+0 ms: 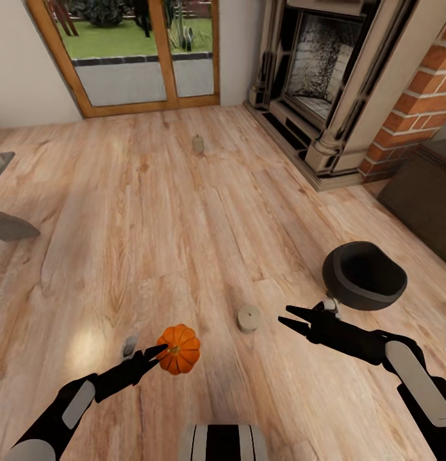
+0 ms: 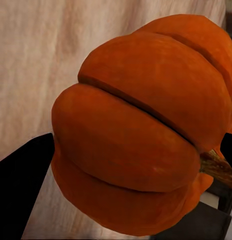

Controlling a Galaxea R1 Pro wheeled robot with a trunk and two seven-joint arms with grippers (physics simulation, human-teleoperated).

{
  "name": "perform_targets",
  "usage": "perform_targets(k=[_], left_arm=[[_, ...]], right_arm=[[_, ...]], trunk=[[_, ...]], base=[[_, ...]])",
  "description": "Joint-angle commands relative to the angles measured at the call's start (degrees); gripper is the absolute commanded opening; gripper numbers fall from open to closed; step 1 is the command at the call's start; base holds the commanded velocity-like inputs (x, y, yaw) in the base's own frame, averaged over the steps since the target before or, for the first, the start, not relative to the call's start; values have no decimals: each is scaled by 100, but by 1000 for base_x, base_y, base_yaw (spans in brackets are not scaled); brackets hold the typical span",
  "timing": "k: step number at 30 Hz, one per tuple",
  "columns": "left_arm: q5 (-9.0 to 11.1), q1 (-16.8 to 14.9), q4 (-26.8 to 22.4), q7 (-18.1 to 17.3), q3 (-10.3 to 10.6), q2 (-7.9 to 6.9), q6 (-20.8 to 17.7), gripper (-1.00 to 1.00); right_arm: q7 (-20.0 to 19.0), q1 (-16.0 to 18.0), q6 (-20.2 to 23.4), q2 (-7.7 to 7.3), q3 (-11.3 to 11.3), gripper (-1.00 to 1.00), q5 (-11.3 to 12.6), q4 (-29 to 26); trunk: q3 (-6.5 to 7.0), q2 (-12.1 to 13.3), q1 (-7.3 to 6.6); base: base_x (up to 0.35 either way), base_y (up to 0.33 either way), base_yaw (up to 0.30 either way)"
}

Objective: Place each of the two pumpkins and all three candles from the living room inside a cabinet in the living room (use any cabinet), then make sure every cabinet is closed, and position the cauldron so it is next to a table in the living room.

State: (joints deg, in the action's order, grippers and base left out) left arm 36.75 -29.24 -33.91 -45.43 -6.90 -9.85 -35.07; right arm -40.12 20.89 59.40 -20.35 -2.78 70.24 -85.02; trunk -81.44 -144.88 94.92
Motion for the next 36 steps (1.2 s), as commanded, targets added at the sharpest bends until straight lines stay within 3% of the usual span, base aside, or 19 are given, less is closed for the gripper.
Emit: perform_targets(k=[1, 21, 24, 28, 30, 36], left_arm=[[43, -3, -2, 0, -10, 1, -52, -100], [49, -3, -10, -25, -20, 0, -52, -100], [163, -3, -10, -26, -24, -1, -54, -100], [533, 0, -10, -20, 19, -18, -61, -100], [617, -2, -10, -17, 42, -18, -66, -100], [624, -2, -15, 21, 66, -4, -70, -100]], right_arm=[[-32, 3, 10, -4, -3, 100, -19, 2], [-41, 3, 10, -4, -3, 100, -18, 3], [-40, 3, 10, -4, -3, 100, -19, 3], [-34, 3, 10, -4, -3, 100, -19, 3], [-32, 3, 10, -7, -3, 100, -19, 3], [-31, 3, 10, -12, -3, 100, -19, 3]], trunk=[[4, -1, -5], [143, -1, -5], [164, -1, -5], [214, 0, -7], [272, 3, -12], [447, 11, -28]], base=[[-310, -29, 184], [-203, -177, 193], [-37, -46, 194], [-9, -11, 194], [-2, -3, 194], [0, -1, 194]])
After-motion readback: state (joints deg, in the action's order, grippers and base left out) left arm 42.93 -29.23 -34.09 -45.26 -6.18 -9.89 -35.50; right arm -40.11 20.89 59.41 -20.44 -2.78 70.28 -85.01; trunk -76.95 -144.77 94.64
